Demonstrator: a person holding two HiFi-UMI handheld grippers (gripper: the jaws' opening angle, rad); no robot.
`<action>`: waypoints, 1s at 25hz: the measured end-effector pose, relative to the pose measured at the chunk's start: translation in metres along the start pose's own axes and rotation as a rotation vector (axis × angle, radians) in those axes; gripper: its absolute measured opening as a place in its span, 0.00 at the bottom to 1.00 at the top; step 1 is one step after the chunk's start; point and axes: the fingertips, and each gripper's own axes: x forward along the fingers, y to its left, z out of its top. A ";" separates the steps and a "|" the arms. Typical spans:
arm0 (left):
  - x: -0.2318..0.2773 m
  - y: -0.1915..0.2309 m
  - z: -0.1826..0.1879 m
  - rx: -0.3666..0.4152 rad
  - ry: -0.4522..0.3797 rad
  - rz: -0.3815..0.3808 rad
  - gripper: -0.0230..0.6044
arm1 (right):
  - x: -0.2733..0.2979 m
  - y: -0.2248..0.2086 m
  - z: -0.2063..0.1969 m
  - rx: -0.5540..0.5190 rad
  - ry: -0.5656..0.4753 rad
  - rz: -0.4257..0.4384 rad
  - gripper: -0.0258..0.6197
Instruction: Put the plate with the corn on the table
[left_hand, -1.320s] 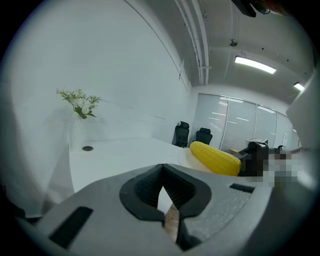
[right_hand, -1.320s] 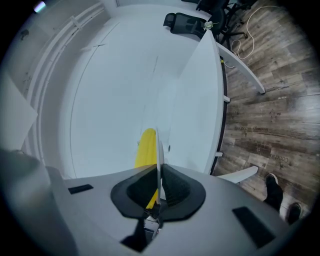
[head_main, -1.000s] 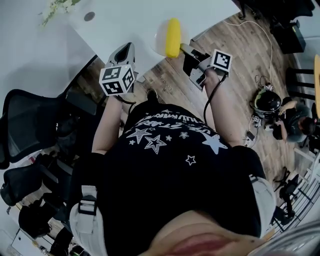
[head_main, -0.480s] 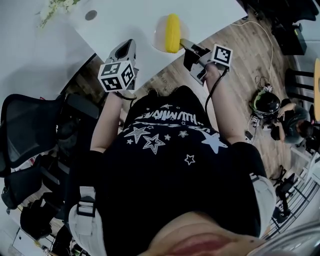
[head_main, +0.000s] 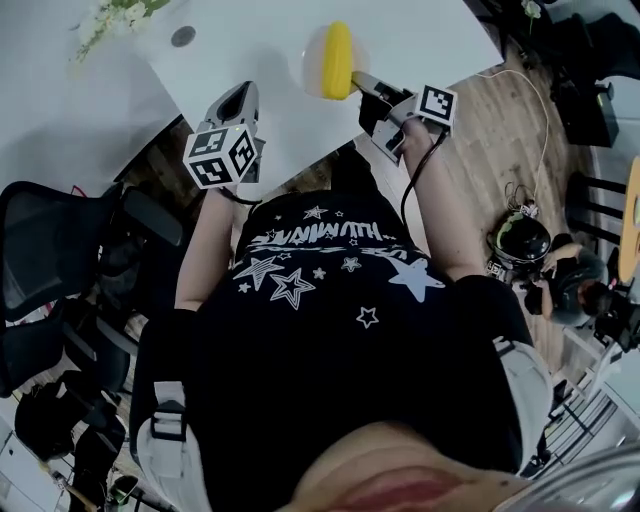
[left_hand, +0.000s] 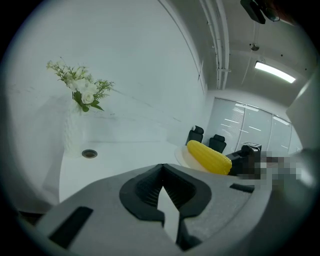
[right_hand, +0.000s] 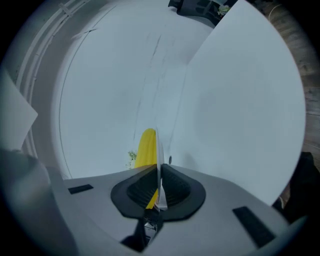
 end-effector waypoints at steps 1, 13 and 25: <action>0.005 0.001 0.002 -0.007 -0.003 0.019 0.05 | 0.004 -0.002 0.008 0.000 0.018 0.003 0.07; 0.081 0.015 0.030 -0.070 -0.033 0.234 0.05 | 0.066 -0.026 0.122 -0.034 0.223 0.031 0.07; 0.158 0.033 0.058 -0.097 -0.046 0.401 0.05 | 0.133 -0.062 0.215 -0.024 0.371 0.055 0.07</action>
